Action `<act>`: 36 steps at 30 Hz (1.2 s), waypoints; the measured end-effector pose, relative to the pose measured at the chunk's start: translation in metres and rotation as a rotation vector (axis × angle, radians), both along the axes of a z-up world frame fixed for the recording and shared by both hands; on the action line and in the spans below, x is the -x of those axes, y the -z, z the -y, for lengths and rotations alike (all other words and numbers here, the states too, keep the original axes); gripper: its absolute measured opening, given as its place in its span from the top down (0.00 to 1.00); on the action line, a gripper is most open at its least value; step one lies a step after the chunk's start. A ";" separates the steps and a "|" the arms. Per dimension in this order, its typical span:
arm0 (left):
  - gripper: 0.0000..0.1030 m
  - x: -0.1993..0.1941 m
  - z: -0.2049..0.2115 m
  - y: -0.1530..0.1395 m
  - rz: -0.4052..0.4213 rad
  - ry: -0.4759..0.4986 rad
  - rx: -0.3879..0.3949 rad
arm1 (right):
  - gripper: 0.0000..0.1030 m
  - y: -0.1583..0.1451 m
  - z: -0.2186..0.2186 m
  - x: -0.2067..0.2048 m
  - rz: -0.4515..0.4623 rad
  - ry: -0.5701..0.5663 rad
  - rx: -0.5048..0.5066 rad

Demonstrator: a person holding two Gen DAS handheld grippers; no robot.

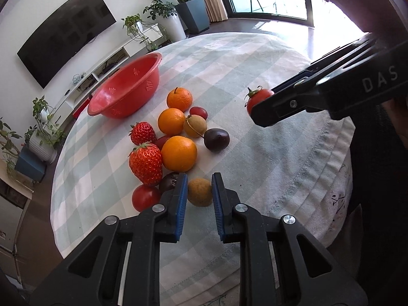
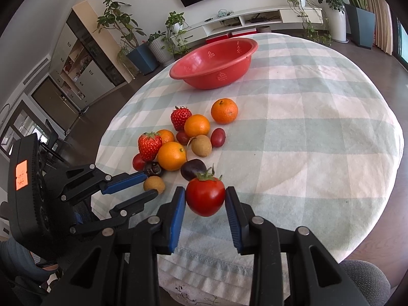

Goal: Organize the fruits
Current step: 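Lower the left gripper onto the brown kiwi and close it while the right gripper holds the tomato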

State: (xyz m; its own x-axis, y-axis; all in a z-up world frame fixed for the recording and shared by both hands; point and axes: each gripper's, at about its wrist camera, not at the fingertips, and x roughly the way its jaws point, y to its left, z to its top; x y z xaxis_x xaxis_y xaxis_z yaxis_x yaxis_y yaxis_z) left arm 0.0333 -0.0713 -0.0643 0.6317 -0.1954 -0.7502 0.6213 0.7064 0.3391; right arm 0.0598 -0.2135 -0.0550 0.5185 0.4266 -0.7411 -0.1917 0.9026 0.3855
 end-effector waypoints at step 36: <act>0.57 -0.026 0.005 0.011 -0.140 -0.051 0.100 | 0.66 0.008 -0.009 0.001 -0.026 -0.018 0.018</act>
State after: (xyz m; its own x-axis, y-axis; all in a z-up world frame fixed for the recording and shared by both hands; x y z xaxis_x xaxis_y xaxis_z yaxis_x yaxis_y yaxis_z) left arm 0.0596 -0.0763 -0.0752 0.5333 -0.2439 -0.8100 0.6203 0.7638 0.1785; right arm 0.0586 -0.2046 -0.0628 0.4917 0.4223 -0.7615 -0.1981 0.9059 0.3744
